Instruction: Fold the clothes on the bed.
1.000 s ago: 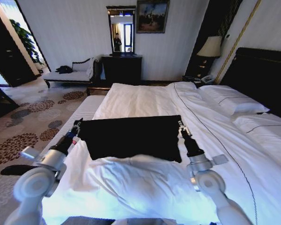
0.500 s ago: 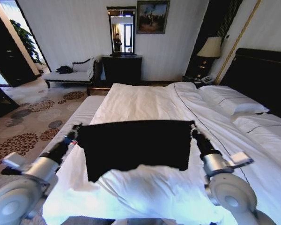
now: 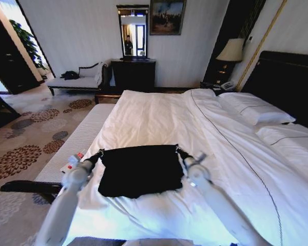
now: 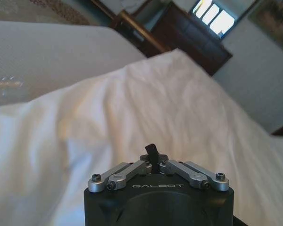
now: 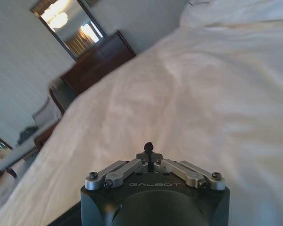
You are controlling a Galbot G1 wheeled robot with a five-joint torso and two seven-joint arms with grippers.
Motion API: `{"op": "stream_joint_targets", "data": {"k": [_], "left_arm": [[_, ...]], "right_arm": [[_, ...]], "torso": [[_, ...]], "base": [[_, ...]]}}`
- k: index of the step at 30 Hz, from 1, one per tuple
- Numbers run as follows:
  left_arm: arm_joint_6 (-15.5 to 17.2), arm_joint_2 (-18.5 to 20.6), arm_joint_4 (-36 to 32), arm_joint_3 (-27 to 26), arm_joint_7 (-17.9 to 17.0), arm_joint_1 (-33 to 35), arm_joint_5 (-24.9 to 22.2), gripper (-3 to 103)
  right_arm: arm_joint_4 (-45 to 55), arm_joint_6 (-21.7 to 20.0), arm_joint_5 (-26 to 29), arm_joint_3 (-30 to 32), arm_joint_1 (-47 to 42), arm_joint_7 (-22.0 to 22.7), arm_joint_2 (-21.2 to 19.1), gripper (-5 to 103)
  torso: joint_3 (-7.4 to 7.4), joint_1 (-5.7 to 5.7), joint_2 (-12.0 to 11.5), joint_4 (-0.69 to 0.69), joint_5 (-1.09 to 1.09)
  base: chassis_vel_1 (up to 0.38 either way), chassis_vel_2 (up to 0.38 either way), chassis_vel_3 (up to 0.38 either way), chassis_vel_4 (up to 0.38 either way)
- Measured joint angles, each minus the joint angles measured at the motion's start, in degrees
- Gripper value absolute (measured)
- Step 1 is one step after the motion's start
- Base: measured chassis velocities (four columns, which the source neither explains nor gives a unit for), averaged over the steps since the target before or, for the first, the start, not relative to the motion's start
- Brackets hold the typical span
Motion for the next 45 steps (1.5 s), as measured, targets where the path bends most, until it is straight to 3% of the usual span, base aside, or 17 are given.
{"op": "stream_joint_targets", "data": {"k": [7,13,16,28,36,45], "left_arm": [[-3.91,-0.17,4.05,0.44,7.51,-2.41,-0.19,2],[-5.68,-0.23,2.58,-0.19,10.56,0.44,-0.30,2],[-7.03,0.37,-0.70,-1.35,13.34,4.55,-0.84,2],[-6.51,1.86,-7.17,-3.47,16.34,12.98,-1.58,2],[-6.21,2.37,-12.51,-6.05,17.65,23.37,1.26,2],[-7.11,2.11,-14.67,-6.97,19.02,28.62,3.14,2]], "right_arm": [[-7.79,6.33,-0.09,-0.05,4.22,-8.67,2.41,0],[-6.39,9.28,2.75,1.20,2.40,-13.27,2.00,0],[-2.00,10.62,5.49,3.06,-3.17,-17.41,-0.11,0],[4.12,11.21,5.31,7.49,-12.09,-17.63,-2.05,0],[12.35,11.21,3.29,8.94,-20.35,-15.00,-4.18,0],[13.92,11.20,-0.20,9.25,-25.75,-13.52,-4.09,0]], "torso": [[-0.02,-0.03,0.02,-0.01,0.02],[-0.01,-0.03,0.01,0.00,0.00],[-0.03,-0.06,0.03,0.00,0.00],[-0.04,-0.05,0.04,0.00,0.02],[-0.03,-0.05,0.04,-0.01,0.01],[-0.03,-0.05,0.04,0.00,0.01]], "base": [[0.000,0.000,0.000,0.000],[0.000,0.000,0.000,0.000],[0.000,0.000,0.000,0.000],[0.000,0.000,0.000,0.000],[0.000,0.000,0.000,0.000],[0.000,0.000,0.000,0.000]]}}
